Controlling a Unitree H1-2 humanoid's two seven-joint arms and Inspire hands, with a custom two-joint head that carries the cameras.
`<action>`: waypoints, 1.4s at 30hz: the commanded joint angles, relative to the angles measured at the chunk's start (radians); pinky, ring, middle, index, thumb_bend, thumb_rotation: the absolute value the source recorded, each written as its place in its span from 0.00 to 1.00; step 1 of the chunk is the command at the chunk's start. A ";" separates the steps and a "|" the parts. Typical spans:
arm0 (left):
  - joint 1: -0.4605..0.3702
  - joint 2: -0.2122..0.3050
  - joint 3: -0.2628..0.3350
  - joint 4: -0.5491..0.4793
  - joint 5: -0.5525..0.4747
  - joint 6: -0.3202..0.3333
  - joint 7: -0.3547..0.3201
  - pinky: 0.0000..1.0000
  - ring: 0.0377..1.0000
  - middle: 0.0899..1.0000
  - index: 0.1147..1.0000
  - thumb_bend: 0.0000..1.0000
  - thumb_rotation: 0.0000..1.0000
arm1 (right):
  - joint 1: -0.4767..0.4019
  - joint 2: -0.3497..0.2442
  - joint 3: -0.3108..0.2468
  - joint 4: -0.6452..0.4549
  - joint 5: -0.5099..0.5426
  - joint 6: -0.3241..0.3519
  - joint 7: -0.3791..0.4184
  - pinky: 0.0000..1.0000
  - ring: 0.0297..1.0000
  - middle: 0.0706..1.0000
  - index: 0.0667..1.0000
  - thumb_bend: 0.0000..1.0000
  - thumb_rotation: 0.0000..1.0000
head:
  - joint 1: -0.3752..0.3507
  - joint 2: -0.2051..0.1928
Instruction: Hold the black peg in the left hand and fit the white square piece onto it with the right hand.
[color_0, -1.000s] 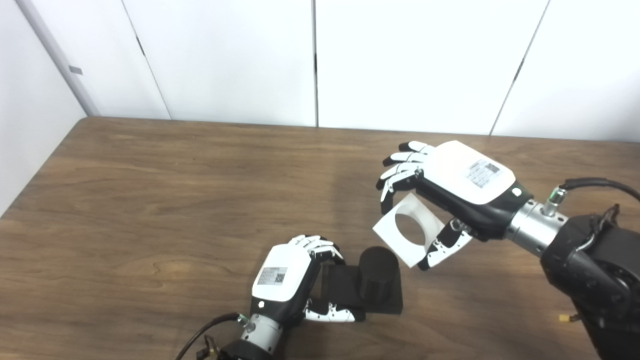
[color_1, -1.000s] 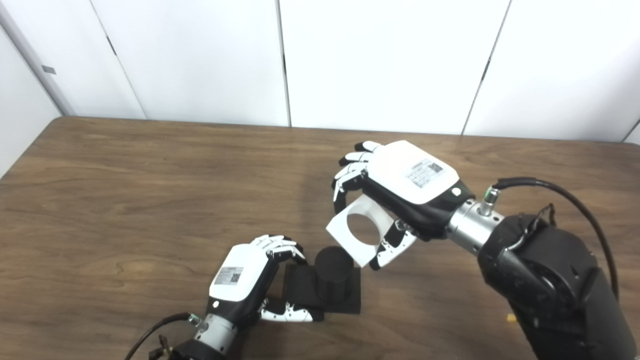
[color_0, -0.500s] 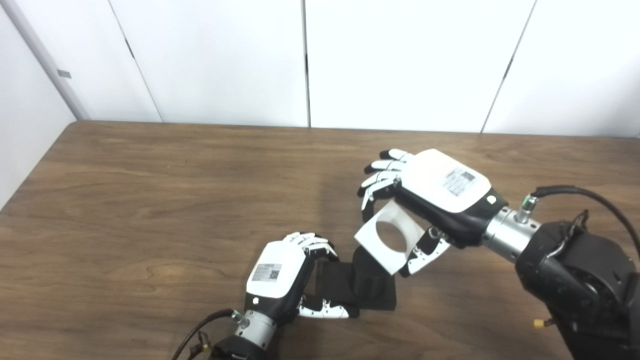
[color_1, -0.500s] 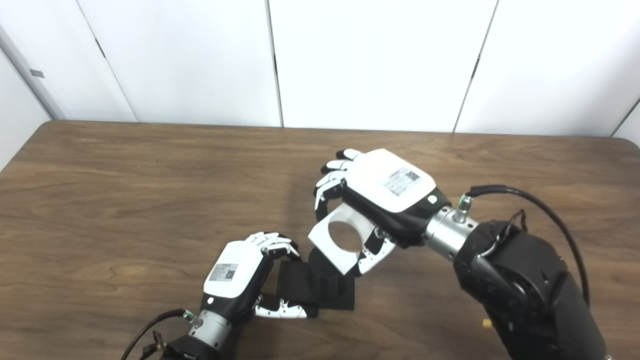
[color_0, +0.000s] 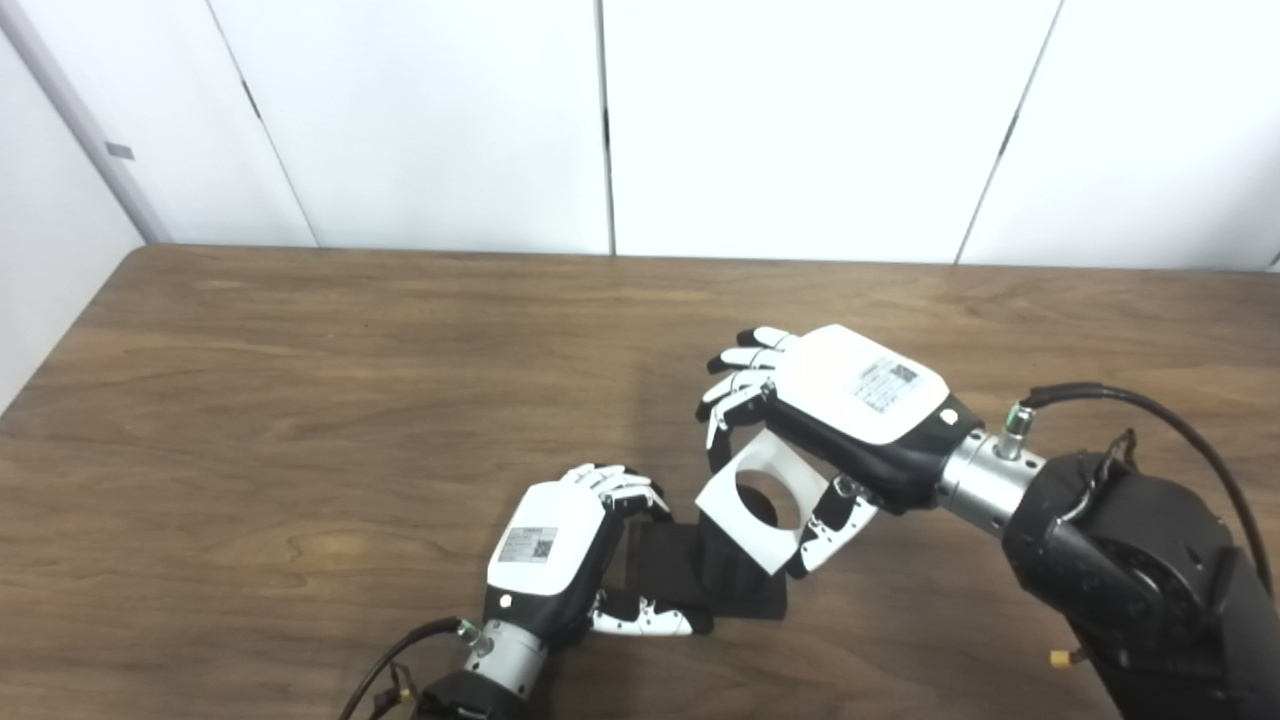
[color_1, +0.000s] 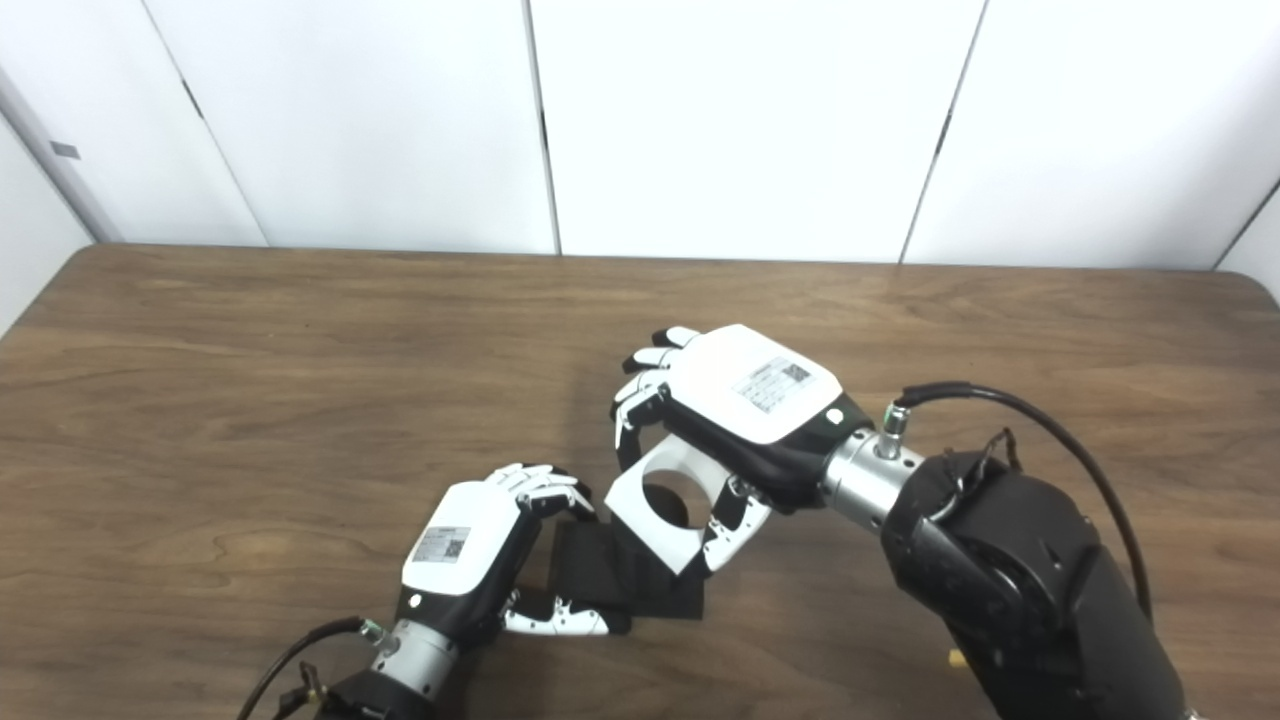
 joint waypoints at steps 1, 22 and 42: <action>0.025 0.047 0.018 0.055 0.029 0.051 -0.064 0.85 0.81 0.72 0.42 0.51 0.05 | -0.017 -0.003 -0.005 -0.011 -0.002 -0.027 -0.012 0.95 0.88 0.75 0.45 0.52 0.13 | 0.000 0.000; 0.021 0.038 0.009 0.065 0.033 0.054 -0.066 0.85 0.81 0.72 0.42 0.51 0.05 | -0.017 0.019 0.006 0.023 -0.027 -0.045 -0.022 0.98 0.90 0.77 0.45 0.52 0.13 | -0.007 0.009; 0.022 0.021 0.004 0.069 0.031 0.060 -0.064 0.84 0.81 0.72 0.42 0.51 0.05 | -0.076 0.063 0.063 0.029 -0.056 -0.058 0.035 1.00 0.93 0.78 0.45 0.52 0.13 | -0.003 0.015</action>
